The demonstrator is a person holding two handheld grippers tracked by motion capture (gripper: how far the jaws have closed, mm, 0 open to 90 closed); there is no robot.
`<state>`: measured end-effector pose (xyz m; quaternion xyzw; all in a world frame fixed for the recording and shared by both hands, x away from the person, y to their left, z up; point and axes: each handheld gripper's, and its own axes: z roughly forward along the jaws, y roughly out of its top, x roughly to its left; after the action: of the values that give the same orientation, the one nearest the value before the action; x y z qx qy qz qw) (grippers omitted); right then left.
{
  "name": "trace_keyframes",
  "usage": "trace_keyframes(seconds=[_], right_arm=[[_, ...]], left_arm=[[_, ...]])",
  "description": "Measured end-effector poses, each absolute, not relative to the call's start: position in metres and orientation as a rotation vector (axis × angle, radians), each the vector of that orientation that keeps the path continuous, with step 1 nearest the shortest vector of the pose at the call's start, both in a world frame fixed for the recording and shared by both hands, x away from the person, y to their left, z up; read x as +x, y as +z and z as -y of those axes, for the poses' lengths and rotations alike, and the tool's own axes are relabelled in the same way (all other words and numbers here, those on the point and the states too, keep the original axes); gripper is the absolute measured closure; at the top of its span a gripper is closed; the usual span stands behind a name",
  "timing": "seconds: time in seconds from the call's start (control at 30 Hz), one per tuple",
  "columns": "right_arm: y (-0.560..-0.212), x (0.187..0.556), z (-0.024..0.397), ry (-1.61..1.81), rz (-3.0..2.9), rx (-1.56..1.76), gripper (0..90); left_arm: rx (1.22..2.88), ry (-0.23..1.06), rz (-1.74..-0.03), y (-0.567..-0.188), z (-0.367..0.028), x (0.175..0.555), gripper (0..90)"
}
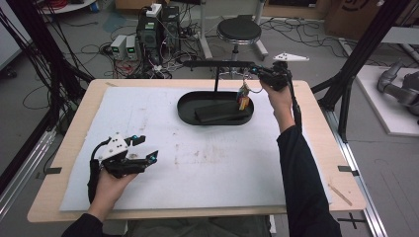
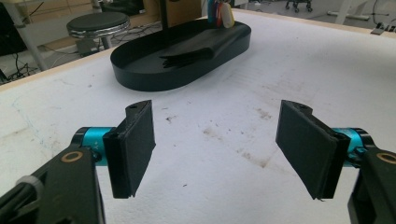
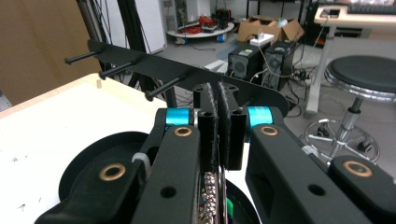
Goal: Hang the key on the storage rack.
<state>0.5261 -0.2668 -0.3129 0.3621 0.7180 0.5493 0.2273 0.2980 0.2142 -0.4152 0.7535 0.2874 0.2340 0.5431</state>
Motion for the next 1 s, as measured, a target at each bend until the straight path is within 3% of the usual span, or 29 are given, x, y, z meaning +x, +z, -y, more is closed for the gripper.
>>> trace_keyframes(seconds=[1.0], right_arm=[[-0.3165, 0.5339, 0.2664, 1.478, -1.975, 1.032, 87.0]], left_arm=[[1.782, 0.559, -0.677, -0.4136, -0.2173, 0.2944, 28.1]])
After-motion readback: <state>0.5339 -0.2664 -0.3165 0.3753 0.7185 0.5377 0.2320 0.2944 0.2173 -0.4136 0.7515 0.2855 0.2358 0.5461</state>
